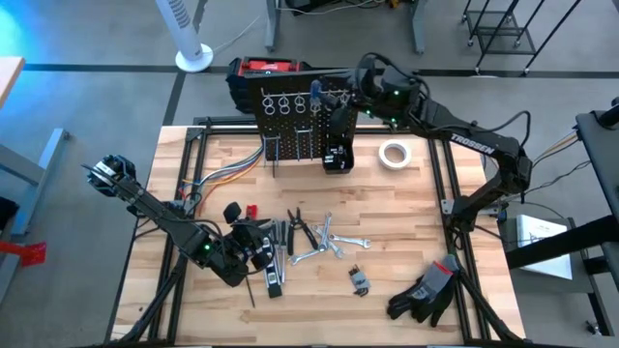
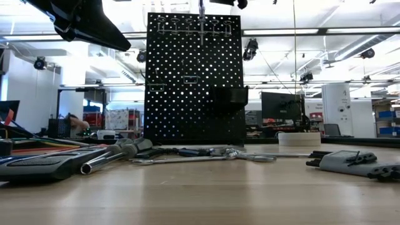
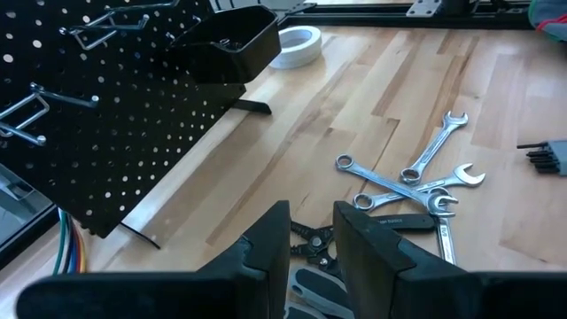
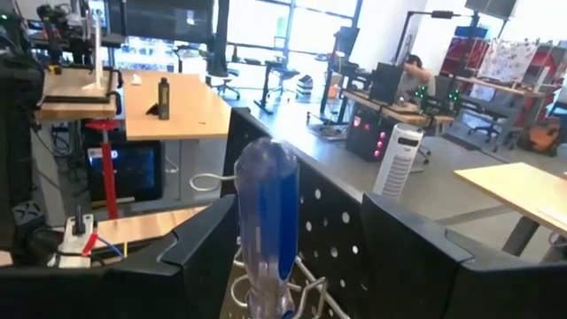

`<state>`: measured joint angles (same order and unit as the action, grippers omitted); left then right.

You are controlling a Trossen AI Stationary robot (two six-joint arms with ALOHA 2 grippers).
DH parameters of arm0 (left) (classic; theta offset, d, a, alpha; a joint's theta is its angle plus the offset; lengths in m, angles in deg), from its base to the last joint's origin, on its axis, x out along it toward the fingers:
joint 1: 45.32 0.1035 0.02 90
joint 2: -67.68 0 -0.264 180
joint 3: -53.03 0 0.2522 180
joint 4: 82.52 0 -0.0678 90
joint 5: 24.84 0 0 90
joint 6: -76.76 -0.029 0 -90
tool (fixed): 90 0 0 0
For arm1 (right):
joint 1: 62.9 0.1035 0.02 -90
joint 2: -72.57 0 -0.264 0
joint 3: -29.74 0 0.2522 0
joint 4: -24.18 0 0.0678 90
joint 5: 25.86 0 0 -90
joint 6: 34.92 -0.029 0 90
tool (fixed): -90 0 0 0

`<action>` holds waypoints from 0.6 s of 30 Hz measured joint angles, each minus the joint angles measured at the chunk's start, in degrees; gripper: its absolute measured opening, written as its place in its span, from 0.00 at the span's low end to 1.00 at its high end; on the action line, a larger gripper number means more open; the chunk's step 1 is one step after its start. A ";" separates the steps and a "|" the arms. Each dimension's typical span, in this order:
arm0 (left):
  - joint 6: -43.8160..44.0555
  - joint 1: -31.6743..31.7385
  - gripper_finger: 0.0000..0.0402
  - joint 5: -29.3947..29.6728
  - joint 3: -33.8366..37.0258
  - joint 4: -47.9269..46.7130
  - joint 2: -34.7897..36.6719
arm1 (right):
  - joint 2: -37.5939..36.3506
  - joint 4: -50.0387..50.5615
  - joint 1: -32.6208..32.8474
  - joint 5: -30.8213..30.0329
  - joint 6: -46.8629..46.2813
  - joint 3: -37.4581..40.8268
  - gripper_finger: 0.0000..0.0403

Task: Hang tools onto peg board
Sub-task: Hang the blue screwdriver on the peg board, then hang the gray screwdriver on the peg board

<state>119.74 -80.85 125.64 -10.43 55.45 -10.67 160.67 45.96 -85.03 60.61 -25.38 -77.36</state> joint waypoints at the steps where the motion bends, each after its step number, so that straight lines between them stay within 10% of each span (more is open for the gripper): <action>1: 0.00 0.00 0.20 0.01 0.00 0.02 0.00 | -0.14 -0.05 0.00 0.00 0.02 0.00 0.58; 18: -1.10 -0.21 0.20 -4.39 1.04 -0.84 0.00 | -7.95 7.54 13.23 0.48 -2.21 2.08 0.57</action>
<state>118.64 -81.06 121.25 -9.38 54.61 -10.67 152.71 53.50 -71.79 61.09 -27.60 -75.28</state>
